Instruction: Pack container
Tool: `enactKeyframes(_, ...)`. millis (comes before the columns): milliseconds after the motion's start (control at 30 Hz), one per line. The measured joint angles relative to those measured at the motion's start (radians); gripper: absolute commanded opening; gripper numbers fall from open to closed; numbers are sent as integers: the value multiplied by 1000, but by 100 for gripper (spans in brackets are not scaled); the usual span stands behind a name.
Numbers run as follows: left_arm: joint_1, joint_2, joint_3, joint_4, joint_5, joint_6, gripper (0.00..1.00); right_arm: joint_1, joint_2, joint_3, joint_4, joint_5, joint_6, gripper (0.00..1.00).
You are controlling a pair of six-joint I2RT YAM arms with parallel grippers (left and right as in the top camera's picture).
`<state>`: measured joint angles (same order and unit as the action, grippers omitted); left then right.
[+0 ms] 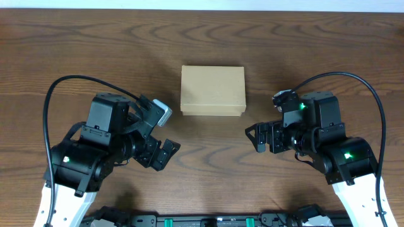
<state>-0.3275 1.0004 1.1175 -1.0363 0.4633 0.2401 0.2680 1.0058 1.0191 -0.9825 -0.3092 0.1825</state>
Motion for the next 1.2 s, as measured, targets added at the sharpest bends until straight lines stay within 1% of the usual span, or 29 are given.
enactKeyframes(400,0,4,0,-6,-9,0,95,0,0,0,0,0,19,99)
enactKeyframes(633,0,-42,-1,-12,-183,0,96,0,0,0,0,0,19,99)
enactKeyframes(733,19,-120,-6,64,-255,0,95,0,0,0,0,0,19,99)
enactKeyframes(833,97,-232,-32,143,-325,-19,95,0,0,0,-1,0,19,99)
enactKeyframes(967,242,-412,-148,218,-383,-113,95,0,0,0,-1,0,19,99)
enactKeyframes(1067,332,-537,-309,319,-402,-181,95,0,0,0,-1,0,20,99)
enactKeyframes(1200,395,-661,-536,460,-416,-220,95,0,0,0,-1,0,20,99)
